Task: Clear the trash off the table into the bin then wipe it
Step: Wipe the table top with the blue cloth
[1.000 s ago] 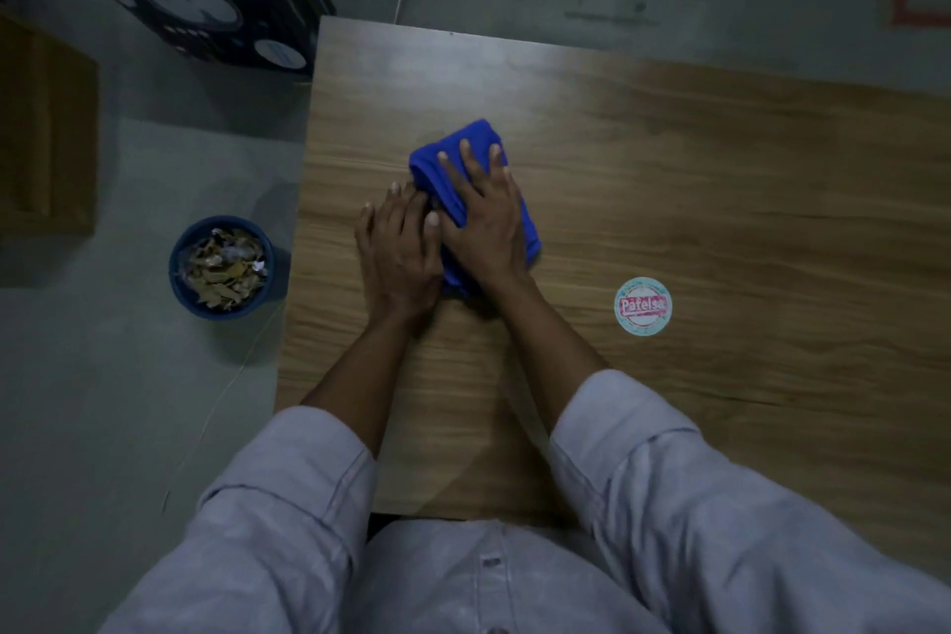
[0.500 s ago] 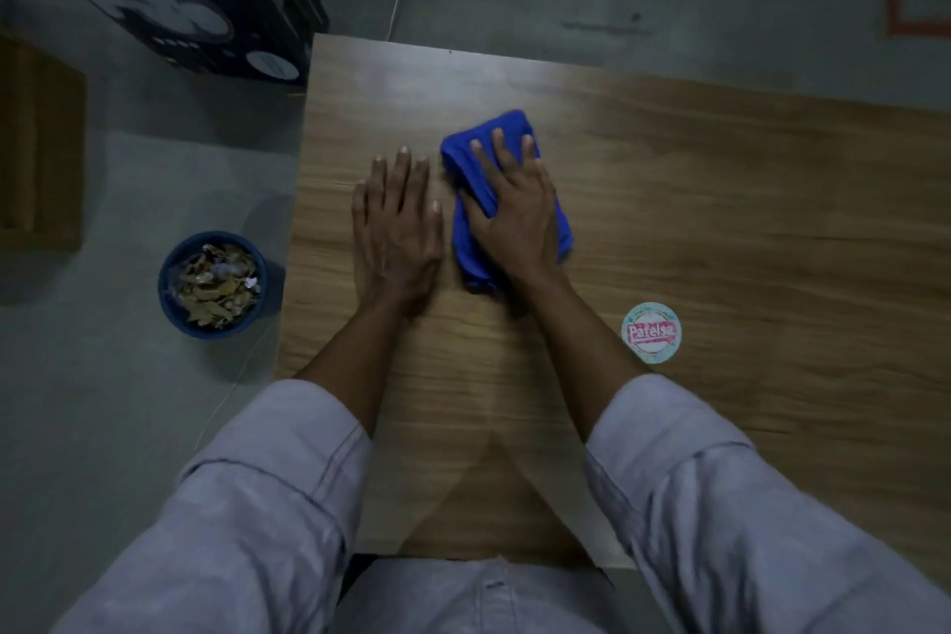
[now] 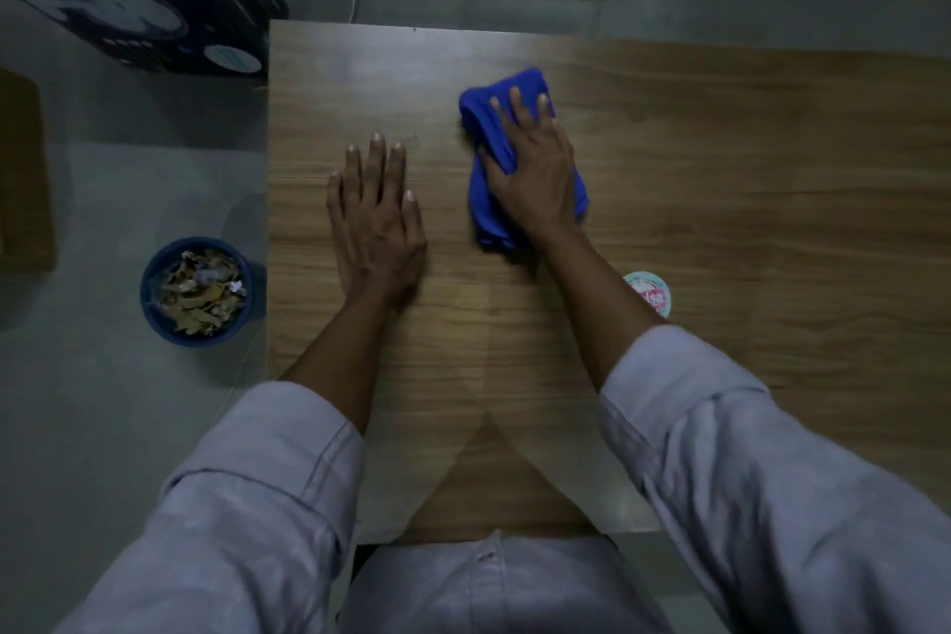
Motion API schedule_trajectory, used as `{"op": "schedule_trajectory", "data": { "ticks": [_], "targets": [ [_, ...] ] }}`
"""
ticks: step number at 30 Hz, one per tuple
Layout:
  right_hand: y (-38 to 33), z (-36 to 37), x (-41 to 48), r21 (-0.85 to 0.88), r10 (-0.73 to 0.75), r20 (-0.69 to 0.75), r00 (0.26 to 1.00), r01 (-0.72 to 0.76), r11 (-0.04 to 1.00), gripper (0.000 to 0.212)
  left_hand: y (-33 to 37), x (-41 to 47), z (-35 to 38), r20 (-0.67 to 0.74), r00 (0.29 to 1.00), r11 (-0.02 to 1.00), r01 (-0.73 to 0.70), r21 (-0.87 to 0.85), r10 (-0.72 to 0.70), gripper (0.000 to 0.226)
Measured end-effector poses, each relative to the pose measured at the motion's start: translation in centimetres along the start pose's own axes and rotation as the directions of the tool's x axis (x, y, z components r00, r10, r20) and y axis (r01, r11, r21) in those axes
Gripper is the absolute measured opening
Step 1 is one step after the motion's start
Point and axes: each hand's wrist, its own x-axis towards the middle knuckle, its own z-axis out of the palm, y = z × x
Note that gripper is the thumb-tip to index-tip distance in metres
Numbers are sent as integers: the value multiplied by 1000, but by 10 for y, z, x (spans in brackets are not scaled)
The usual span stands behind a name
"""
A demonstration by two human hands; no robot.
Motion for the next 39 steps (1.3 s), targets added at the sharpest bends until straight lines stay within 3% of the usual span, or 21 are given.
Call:
{"op": "schedule_trajectory", "data": {
  "ticks": [5,8,11,15,19,22,26,33,39],
  "targets": [
    [-56,27,2,172,-150,59,987,138,975,65,-6,3,3,-20,1000,999,-5,-33,4,53],
    [-66,24,-28,262,-150,114,982,115,958,65,-6,3,2,-26,1000,999,-10,-39,9,50],
    [-35,11,-46,223,-181,121,976,151,963,67,-1,1,-2,-18,1000,999,-2,-37,1,58],
    [-3,-7,-43,113,-43,47,998,37,993,66,-1,0,-3,-20,1000,999,19,-43,-20,56],
    [-21,2,-8,37,11,36,999,-12,999,67,1,0,-1,-38,998,991,54,-124,-59,57],
    [-47,19,5,74,-61,67,996,56,996,67,0,3,1,-67,995,985,60,-162,-72,59],
    [-37,9,-41,31,-213,145,966,211,977,69,-3,4,4,-60,998,996,22,-91,-28,57],
    [6,-7,-12,-226,119,20,993,-112,968,69,-3,5,5,-31,999,998,33,-53,-35,57],
    [-18,15,68,-224,181,39,983,-168,960,76,-2,5,8,-58,998,998,25,-58,-29,57]
  ]
}}
